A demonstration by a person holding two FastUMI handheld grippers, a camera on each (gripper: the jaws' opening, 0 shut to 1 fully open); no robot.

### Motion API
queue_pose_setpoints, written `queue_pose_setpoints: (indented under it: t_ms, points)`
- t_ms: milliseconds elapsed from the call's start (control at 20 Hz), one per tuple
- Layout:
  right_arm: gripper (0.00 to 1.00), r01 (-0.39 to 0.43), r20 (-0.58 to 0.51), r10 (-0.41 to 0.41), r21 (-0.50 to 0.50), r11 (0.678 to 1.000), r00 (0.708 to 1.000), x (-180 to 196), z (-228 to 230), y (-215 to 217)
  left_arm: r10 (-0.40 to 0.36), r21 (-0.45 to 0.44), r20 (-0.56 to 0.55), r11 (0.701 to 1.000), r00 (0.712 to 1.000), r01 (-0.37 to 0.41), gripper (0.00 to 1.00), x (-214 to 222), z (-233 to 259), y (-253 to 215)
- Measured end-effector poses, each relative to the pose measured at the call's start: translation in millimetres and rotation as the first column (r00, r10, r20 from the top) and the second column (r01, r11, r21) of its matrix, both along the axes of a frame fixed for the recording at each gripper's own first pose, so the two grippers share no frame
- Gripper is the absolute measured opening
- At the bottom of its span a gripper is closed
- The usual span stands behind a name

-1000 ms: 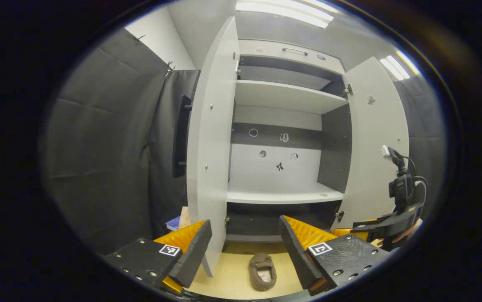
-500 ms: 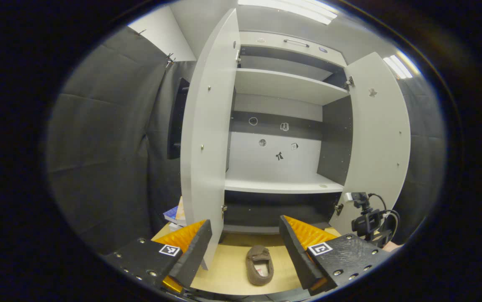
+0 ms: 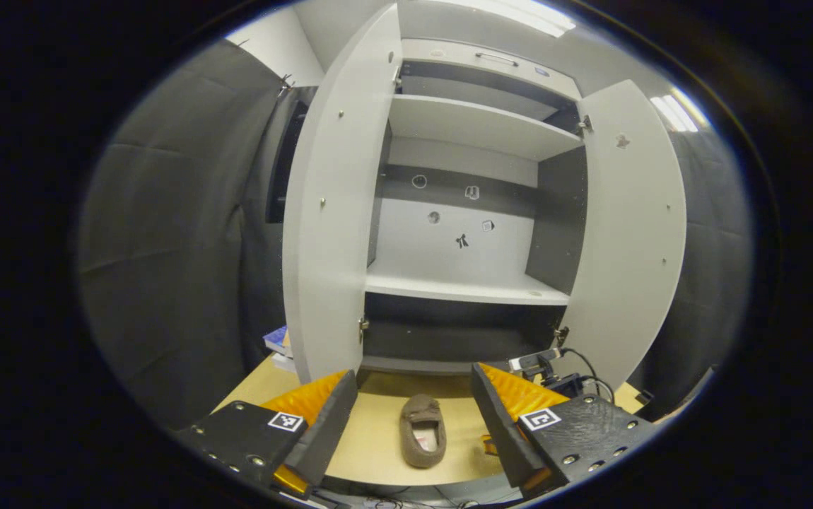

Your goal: Grab one shoe with the right hand and put it into the shoe cabinet, grab the other shoe with the left hand and put it into the shoe cabinet; then close the right door with the right hand and the left door with the left hand.

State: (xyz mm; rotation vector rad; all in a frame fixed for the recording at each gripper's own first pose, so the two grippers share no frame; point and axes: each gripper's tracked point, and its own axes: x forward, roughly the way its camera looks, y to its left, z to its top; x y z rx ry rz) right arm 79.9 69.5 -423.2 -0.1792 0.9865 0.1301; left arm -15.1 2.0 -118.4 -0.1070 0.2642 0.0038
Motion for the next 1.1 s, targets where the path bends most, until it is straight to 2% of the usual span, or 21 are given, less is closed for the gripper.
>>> queue_pose_setpoints:
  t_ms: [150, 250, 350, 450, 550, 600, 700, 800, 850, 950, 1050, 1100]
  points:
    - [0.88, -0.007, 0.027, 0.009, -0.047, 0.999, 1.000, 20, -11, -4, 0.012, 0.031, -0.010, 0.999, 1.000, -0.012, 0.94, -2, -6, 4]
    - [0.79, 0.012, 0.038, -0.008, -0.121, 0.993, 0.999, 27, -15, -17, 0.032, 0.035, -0.019, 0.999, 0.999, -0.031, 0.94, -3, -10, 8]
    - [0.47, 0.058, 0.052, -0.051, -0.122, 0.991, 0.997, 29, -16, -20, 0.043, 0.031, -0.013, 0.999, 0.999, -0.043, 0.94, -2, -9, 9]
    - [0.44, 0.070, 0.041, -0.065, -0.118, 0.991, 0.997, 29, -16, -21, 0.048, 0.034, -0.012, 0.998, 0.999, -0.048, 0.94, -2, -8, 11]
    - [0.44, 0.056, 0.039, -0.050, -0.184, 0.981, 0.998, 28, -13, -25, 0.048, 0.034, -0.004, 0.998, 0.999, -0.047, 0.94, -2, -6, 10]
    - [0.24, 0.048, 0.029, -0.044, -0.195, 0.980, 0.999, 26, -11, -23, 0.042, 0.031, 0.003, 0.999, 0.999, -0.042, 0.94, -2, -5, 8]
    - [0.25, 0.060, 0.040, -0.054, -0.177, 0.982, 0.998, 30, -18, -23, 0.037, 0.028, 0.015, 0.999, 0.999, -0.038, 0.94, -4, -2, 7]
    - [0.12, 0.062, 0.022, -0.059, -0.128, 0.990, 0.998, 23, -10, -21, 0.030, 0.037, 0.018, 0.999, 0.999, -0.031, 0.94, -6, 0, 6]
    - [0.12, 0.060, 0.005, -0.059, -0.099, 0.993, 0.998, 20, -10, -22, 0.026, 0.041, 0.019, 0.999, 0.999, -0.027, 0.94, -7, -1, 6]
    - [0.06, 0.028, -0.012, -0.029, -0.063, 0.998, 1.000, 21, -6, -24, 0.013, 0.051, 0.016, 0.999, 1.000, -0.014, 0.94, -7, -4, 4]
    - [0.06, 0.023, 0.025, -0.021, -0.060, 0.998, 0.999, 24, 8, -30, -0.001, 0.062, 0.018, 0.998, 1.000, 0.000, 0.94, -8, -5, 1]
    - [0.05, 0.043, 0.028, -0.042, -0.031, 0.999, 0.999, 22, 15, -30, -0.009, 0.068, 0.021, 0.998, 1.000, 0.008, 0.94, -7, -4, -1]
